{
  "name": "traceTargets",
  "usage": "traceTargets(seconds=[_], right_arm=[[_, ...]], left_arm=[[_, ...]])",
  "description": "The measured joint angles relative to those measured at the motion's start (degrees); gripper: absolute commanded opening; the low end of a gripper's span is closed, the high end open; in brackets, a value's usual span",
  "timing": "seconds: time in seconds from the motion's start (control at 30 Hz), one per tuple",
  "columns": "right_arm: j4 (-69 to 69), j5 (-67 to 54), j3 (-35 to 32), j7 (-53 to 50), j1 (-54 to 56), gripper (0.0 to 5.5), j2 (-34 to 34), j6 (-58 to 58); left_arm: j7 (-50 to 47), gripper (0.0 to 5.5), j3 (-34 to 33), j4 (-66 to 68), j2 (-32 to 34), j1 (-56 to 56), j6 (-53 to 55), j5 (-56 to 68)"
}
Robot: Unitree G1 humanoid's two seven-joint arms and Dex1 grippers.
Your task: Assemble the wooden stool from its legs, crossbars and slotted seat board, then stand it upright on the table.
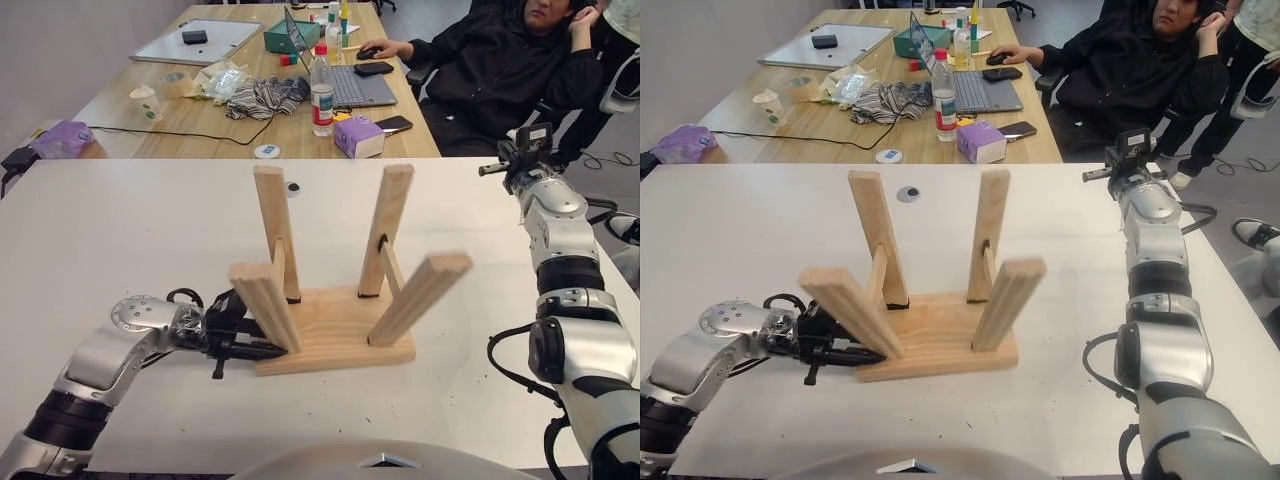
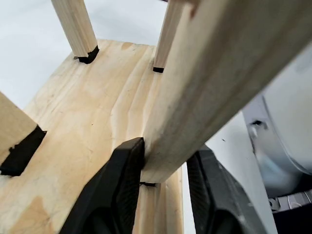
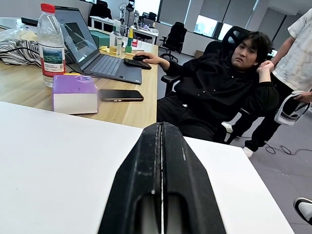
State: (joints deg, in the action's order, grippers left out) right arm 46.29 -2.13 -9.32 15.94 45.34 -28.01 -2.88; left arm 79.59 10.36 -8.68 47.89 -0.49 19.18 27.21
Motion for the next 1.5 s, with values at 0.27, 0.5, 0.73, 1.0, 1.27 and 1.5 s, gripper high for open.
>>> traceTargets(seconds=[0.27, 0.5, 0.73, 1.0, 1.27, 1.5], right_arm=[[-2.9, 0.1, 2.0, 2.4, -1.9, 0.0, 0.4, -0.4], [-12.0, -4.0, 2.1, 11.9, -7.5, 0.0, -0.3, -7.9], [-34.8, -16.1, 5.3, 37.6, -23.2, 0.0, -9.6, -26.8], [-61.4, -21.9, 10.9, 56.0, -45.9, 0.0, -22.9, -32.1], [-70.1, -24.6, 12.0, 49.6, -51.0, 1.47, -22.1, -35.7], [-70.0, -23.2, 13.8, 48.7, -51.5, 2.36, -22.0, -34.2]], left_arm=[[-5.5, 2.43, 5.5, 11.9, -6.1, -6.5, -12.5, -11.6], [-1.4, 2.48, -11.2, 5.4, 4.9, -1.2, -0.4, 1.5], [-1.5, 2.48, -12.1, 14.2, 3.5, -6.0, 1.8, 0.5], [0.4, 2.48, -9.7, 3.3, 3.3, 2.9, 1.9, 0.8], [-2.7, 2.5, -8.2, -2.2, 1.1, 5.9, 3.0, 1.3], [-2.9, 2.5, -7.5, 2.4, -0.2, 4.3, 0.7, -0.7]])
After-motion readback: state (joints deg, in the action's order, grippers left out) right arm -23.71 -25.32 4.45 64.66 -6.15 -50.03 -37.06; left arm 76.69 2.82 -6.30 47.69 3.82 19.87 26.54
